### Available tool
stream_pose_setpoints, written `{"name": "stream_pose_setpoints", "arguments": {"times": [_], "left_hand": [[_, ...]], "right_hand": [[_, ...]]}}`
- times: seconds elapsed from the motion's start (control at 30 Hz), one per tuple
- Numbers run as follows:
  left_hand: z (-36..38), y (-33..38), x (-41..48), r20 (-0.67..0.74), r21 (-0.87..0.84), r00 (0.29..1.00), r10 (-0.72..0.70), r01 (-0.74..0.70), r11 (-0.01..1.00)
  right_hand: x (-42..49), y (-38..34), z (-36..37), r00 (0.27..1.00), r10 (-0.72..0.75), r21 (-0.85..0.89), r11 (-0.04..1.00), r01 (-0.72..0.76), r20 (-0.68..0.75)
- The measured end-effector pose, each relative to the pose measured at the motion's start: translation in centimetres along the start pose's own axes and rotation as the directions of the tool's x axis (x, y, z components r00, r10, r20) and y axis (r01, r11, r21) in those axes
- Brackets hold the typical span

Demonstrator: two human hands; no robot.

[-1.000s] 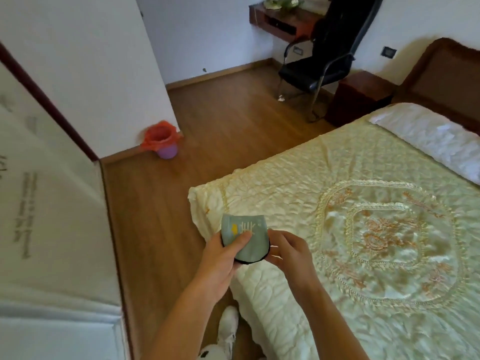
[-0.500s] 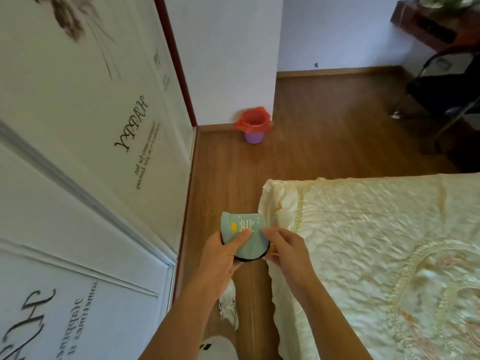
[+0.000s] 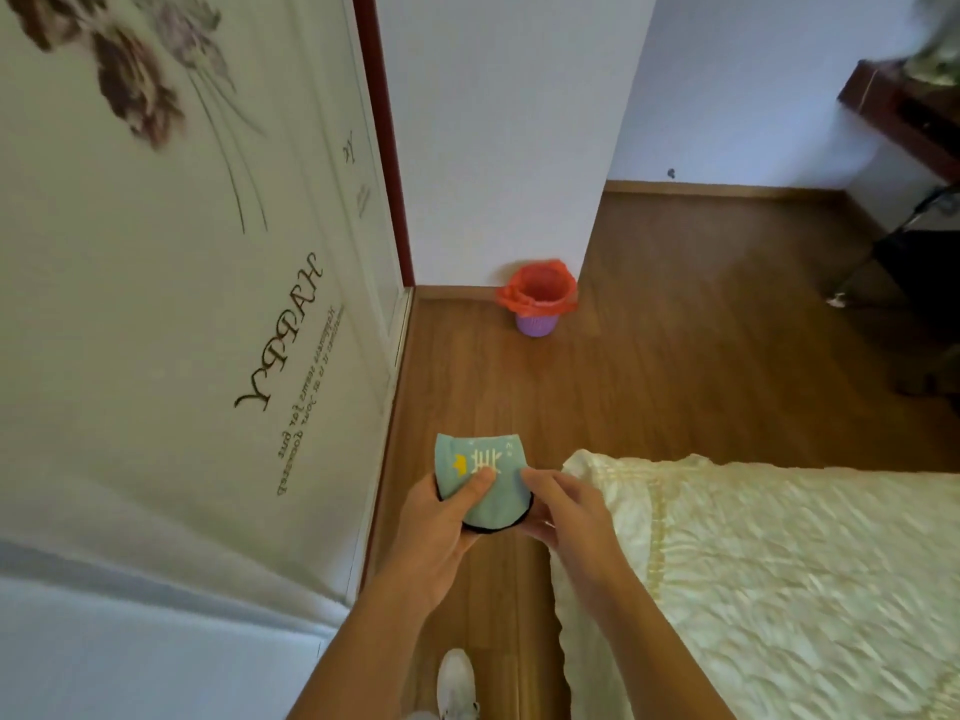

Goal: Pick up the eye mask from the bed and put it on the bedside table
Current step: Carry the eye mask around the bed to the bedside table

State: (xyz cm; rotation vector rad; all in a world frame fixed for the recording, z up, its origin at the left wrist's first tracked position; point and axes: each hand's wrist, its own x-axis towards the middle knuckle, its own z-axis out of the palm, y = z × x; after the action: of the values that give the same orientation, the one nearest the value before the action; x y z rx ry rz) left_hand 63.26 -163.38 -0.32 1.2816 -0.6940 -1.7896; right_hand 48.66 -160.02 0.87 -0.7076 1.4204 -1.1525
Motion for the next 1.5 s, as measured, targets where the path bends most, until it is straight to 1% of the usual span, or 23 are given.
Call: {"name": "stream_pose_setpoints", "arguments": {"times": [0.13, 0.3, 0.43, 0.6, 0.7, 0.9, 1.03, 1.17, 1.37, 1.5], "left_hand": [[0.7, 4.1, 5.8, 0.023, 0.017, 1.000, 0.005, -0.005, 1.000], [2.3, 7.2, 11.7, 0.066, 0.035, 0.998, -0.010, 0.008, 0.999], [4.3, 8.9, 17.1, 0.046, 0.054, 0.999, -0.026, 0.023, 0.998], [8.5, 11.7, 25.4, 0.054, 0.096, 0.998, -0.017, 0.012, 0.995], [12.6, 14.0, 30.6, 0.092, 0.128, 0.996, -0.008, -0.004, 0.992], [21.4, 18.6, 39.6, 0.125, 0.170, 0.992, 0.003, -0.025, 0.985], [27.1, 20.0, 43.7, 0.178, 0.206, 0.984, -0.006, -0.032, 0.978], [32.3, 20.7, 47.0, 0.212, 0.246, 0.976, -0.042, -0.012, 0.969], [41.0, 19.7, 52.9, 0.312, 0.324, 0.940, -0.141, 0.034, 0.946], [47.8, 18.3, 56.7, 0.381, 0.399, 0.887, -0.262, 0.098, 0.912]], "right_hand": [[5.5, -2.9, 1.5, 1.000, -0.005, 0.038, 0.999, 0.006, -0.027], [11.9, -5.2, 1.8, 0.998, -0.008, 0.061, 0.998, 0.011, -0.055], [17.6, -6.6, 1.0, 0.997, 0.002, 0.058, 0.998, 0.002, -0.073], [26.4, -9.2, -1.3, 0.995, 0.007, 0.102, 0.995, 0.003, -0.095], [32.0, -11.4, -3.4, 0.994, -0.017, 0.112, 0.993, 0.029, -0.105], [41.6, -17.3, -8.8, 0.990, -0.049, 0.143, 0.987, 0.068, -0.132], [46.0, -20.3, -12.8, 0.981, -0.069, 0.124, 0.988, 0.093, -0.182], [49.1, -22.4, -16.5, 0.970, -0.071, 0.168, 0.979, 0.112, -0.232], [53.1, -23.9, -23.5, 0.929, -0.023, 0.228, 0.967, 0.115, -0.370], [55.5, -24.5, -28.9, 0.865, 0.041, 0.277, 0.954, 0.115, -0.501]]}}
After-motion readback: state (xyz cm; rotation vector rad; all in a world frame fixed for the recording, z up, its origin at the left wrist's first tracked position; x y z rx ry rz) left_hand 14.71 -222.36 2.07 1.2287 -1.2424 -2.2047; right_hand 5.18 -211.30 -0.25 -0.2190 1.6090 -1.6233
